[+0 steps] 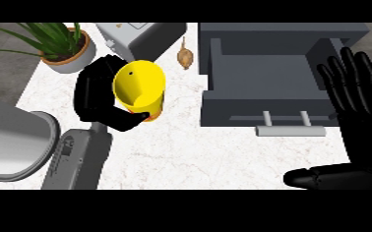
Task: Pick up the cup, place it into the drawer and close the drawer
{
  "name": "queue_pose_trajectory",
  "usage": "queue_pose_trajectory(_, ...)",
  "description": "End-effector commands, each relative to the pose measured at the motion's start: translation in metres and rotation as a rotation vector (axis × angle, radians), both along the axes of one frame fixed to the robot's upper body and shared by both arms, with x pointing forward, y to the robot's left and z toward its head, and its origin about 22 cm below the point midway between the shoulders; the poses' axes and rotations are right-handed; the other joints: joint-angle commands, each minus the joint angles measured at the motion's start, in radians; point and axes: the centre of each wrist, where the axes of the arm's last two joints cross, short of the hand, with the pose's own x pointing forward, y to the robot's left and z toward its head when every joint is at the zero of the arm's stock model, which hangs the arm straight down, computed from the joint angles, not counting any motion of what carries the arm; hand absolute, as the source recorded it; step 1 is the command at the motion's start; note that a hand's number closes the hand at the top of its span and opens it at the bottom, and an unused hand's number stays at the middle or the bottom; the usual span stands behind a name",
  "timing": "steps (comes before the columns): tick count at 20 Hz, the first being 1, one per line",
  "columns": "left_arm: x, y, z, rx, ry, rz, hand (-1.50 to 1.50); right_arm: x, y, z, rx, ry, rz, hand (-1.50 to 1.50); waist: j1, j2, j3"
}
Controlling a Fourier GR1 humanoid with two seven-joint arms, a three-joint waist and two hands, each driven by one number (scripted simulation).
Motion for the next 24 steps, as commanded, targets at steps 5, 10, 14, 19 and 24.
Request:
queue_pose_trajectory(5, 0.017, -0.044, 0.07, 0.047, -0.032, -0.008, 1.5, 0.0, 0.0, 0.006, -0.008, -0.007, -0.006, -1.5, -0.007, 0.002, -0.001)
queue_pose_trajectory(10, 0.035, -0.059, 0.093, 0.085, -0.018, 0.005, 1.5, -0.006, -0.002, 0.011, -0.016, 0.012, 0.002, -1.5, -0.009, 0.002, -0.001)
queue_pose_trajectory(14, 0.052, -0.09, 0.114, 0.116, -0.048, 0.013, 1.5, -0.012, 0.005, 0.006, -0.001, -0.002, 0.002, -1.5, -0.016, 0.003, 0.0)
queue_pose_trajectory(19, 0.07, -0.12, 0.141, 0.161, 0.015, 0.001, 1.5, 0.011, -0.017, -0.012, -0.012, 0.0, 0.001, -1.5, -0.022, 0.007, 0.0)
queue_pose_trajectory(24, 0.082, -0.143, 0.136, 0.22, 0.034, 0.018, 1.5, 0.015, -0.001, -0.005, 0.003, -0.019, -0.008, -1.5, -0.026, 0.007, 0.0)
